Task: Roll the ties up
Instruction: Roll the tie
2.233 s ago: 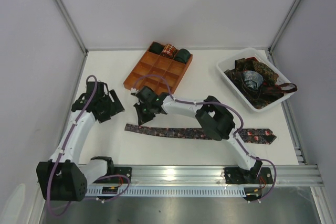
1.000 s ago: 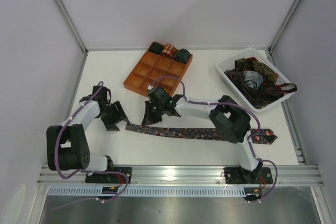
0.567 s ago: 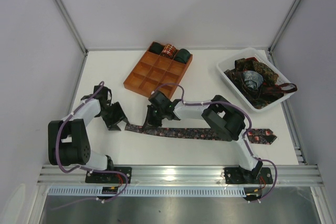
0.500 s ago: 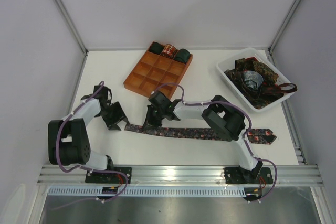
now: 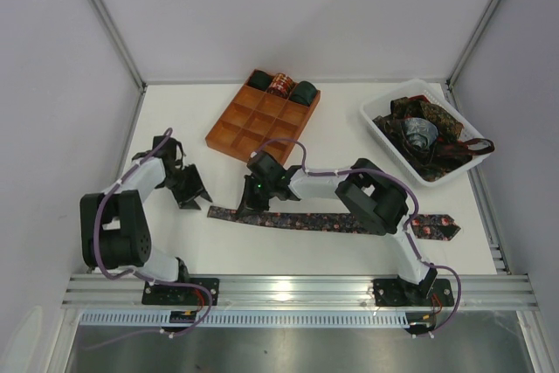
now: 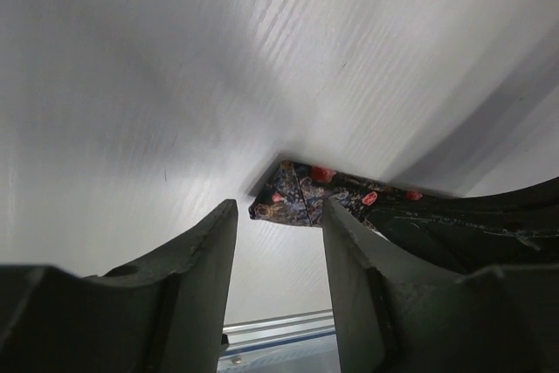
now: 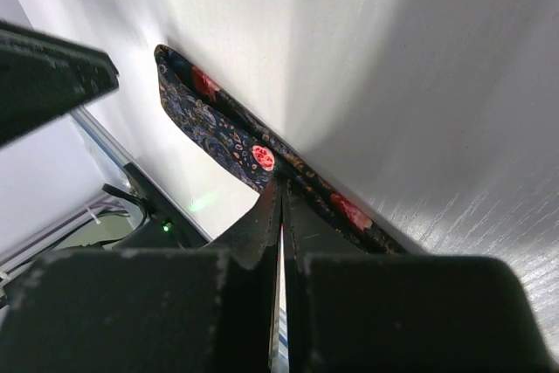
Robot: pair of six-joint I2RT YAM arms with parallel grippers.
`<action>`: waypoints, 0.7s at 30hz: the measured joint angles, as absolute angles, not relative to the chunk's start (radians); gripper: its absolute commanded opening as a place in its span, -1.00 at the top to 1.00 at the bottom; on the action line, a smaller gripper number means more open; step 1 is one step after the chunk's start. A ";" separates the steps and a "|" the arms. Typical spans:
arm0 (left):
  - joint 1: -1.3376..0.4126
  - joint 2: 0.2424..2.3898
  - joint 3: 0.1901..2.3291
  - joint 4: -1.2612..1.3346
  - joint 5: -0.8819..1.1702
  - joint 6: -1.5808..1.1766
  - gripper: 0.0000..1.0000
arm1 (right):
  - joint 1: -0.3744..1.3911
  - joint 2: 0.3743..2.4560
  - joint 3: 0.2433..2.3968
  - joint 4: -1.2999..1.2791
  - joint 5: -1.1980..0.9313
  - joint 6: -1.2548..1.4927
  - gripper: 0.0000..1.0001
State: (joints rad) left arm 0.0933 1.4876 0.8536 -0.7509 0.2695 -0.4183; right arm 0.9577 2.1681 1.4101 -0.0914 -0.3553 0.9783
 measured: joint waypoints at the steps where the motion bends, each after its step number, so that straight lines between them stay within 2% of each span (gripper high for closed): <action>1: 0.093 1.500 0.865 -0.749 0.270 -0.406 -0.02 | 0.957 2.169 1.410 -0.090 -0.357 0.973 1.00; 5: 0.094 1.504 0.877 -0.741 0.268 -0.337 -0.19 | 0.953 2.176 1.411 -0.082 -0.379 0.964 1.00; 9: 0.086 1.466 0.879 -0.736 0.262 -0.261 -0.23 | 0.948 2.182 1.412 -0.072 -0.397 0.961 1.00; 16: 0.057 1.455 0.918 -0.754 0.258 -0.180 -0.06 | 0.943 2.183 1.412 -0.067 -0.405 0.945 1.00; 21: 0.052 1.474 0.902 -0.759 0.264 -0.239 -0.05 | 0.942 2.183 1.412 -0.065 -0.408 0.940 1.00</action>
State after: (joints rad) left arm 0.0525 1.4738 0.9020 -0.7589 0.2638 -0.2386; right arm 0.9421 2.1834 1.4120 -0.0650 -0.4084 0.9398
